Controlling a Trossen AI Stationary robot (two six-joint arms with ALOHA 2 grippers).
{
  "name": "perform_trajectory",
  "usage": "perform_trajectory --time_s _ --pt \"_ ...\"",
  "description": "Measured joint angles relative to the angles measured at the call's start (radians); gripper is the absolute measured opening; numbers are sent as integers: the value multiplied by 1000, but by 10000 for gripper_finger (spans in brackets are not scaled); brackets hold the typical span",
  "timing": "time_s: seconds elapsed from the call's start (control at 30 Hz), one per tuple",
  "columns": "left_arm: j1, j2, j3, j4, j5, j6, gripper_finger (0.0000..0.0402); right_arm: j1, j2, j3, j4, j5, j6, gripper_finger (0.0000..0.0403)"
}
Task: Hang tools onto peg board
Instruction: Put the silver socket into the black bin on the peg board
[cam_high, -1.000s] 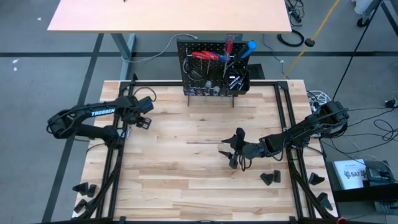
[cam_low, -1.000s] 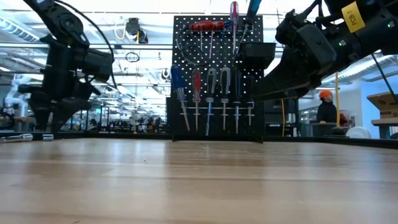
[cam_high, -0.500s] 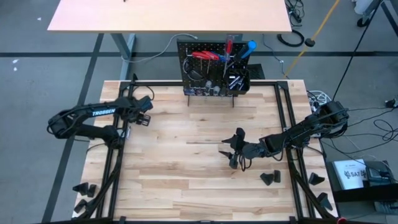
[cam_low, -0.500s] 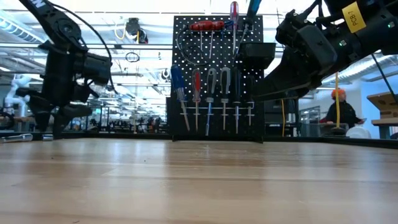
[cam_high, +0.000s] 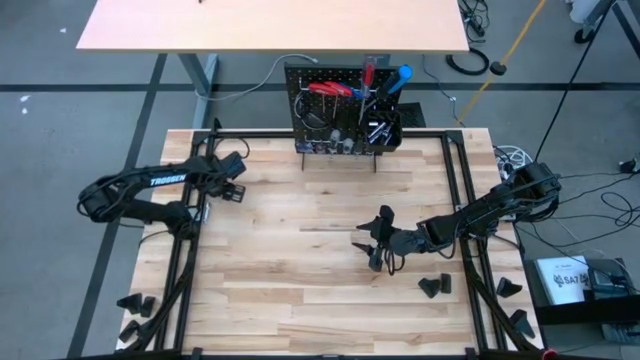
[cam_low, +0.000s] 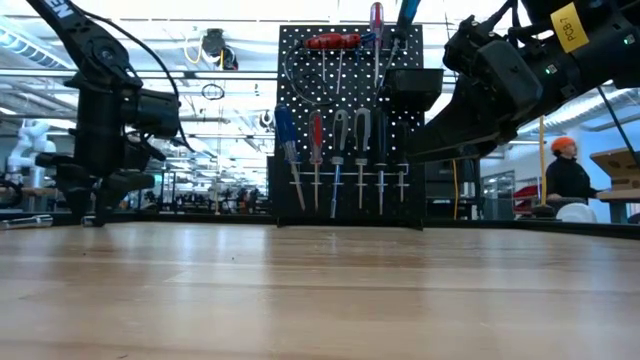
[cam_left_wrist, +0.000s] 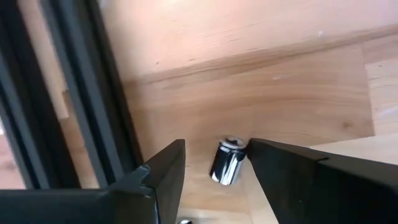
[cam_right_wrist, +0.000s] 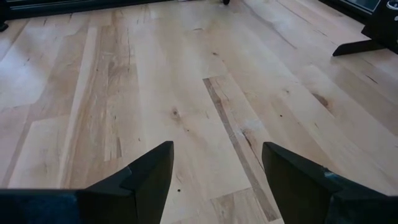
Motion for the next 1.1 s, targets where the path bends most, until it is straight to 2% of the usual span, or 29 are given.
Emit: perform_trajectory --time_s 0.23,0.53,0.67,0.87,1.1 --pt "1 57 8 11 31 38 191 0 0 0 1 0 2 238" --pt "2 61 5 17 67 65 189 0 0 0 2 0 2 238" --pt "2 63 7 20 80 65 153 0 0 0 2 0 2 238" --pt "1 64 8 26 98 66 54 0 0 0 2 0 2 238" --pt "-1 61 18 22 87 64 53 0 0 0 1 0 2 238"
